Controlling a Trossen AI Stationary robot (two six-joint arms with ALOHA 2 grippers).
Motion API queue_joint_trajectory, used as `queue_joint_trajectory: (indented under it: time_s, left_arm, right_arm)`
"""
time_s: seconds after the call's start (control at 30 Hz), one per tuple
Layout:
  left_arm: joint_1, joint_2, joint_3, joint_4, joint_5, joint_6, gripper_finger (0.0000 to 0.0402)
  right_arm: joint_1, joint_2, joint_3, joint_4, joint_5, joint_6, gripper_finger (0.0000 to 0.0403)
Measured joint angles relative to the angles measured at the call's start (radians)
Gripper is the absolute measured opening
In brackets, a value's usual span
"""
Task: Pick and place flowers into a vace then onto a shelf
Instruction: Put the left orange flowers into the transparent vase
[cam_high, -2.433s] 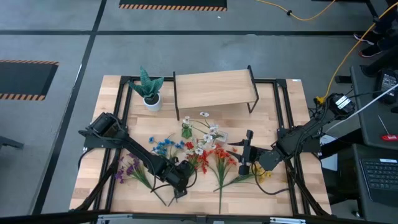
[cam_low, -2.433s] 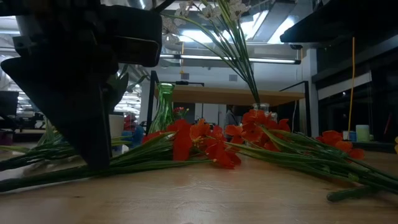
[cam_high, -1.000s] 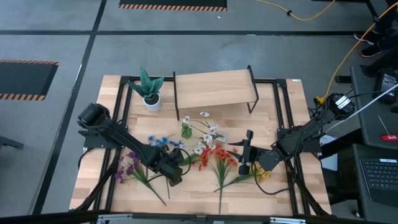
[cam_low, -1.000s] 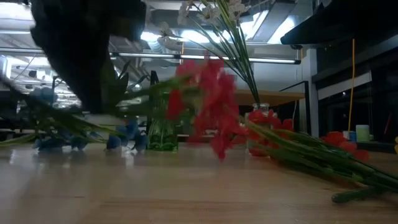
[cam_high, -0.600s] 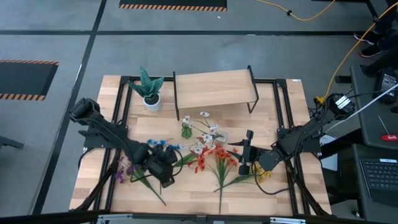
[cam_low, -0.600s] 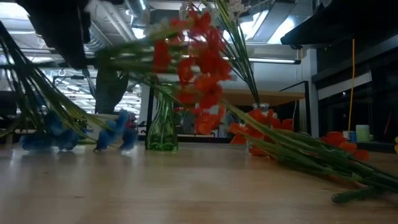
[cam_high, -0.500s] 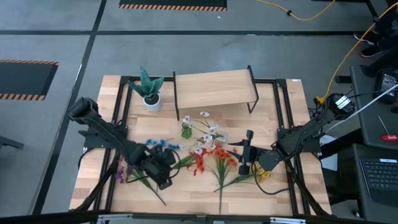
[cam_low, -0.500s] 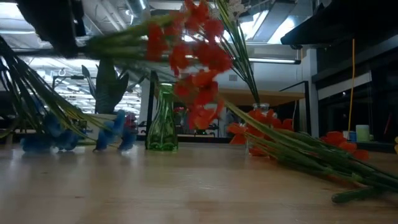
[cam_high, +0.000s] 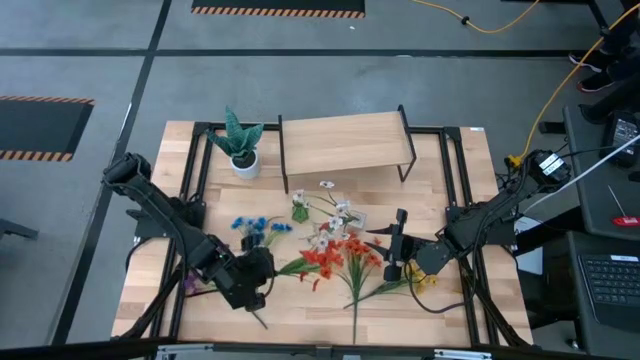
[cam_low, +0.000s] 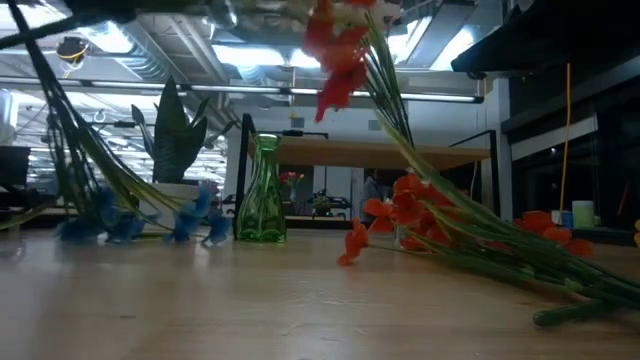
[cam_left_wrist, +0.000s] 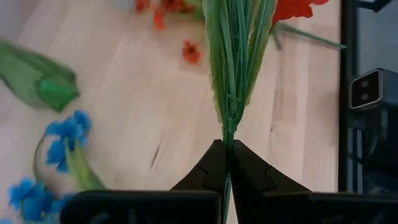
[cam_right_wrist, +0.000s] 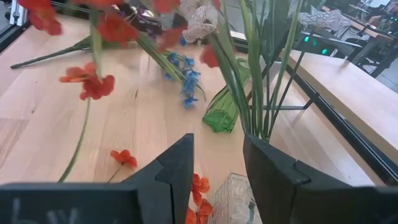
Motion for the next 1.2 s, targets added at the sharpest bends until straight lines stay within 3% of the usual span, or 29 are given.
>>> queue_joint_trajectory:
  time_s: [0.57,0.8,1.2]
  left_arm:
    - [-0.017,0.001,0.001,0.164,-0.208,0.326,0.0003]
    - [-0.018,0.001,0.002,0.248,-0.182,0.415,0.0003]
    - [-0.018,0.001,0.002,0.250,0.030,0.343,0.0003]
  right_arm:
    - [0.000,0.000,0.000,0.000,0.000,0.000,0.0142]
    - [0.000,0.000,0.000,0.000,0.000,0.000,0.0142]
    - [0.000,0.000,0.000,0.000,0.000,-0.002,0.0142]
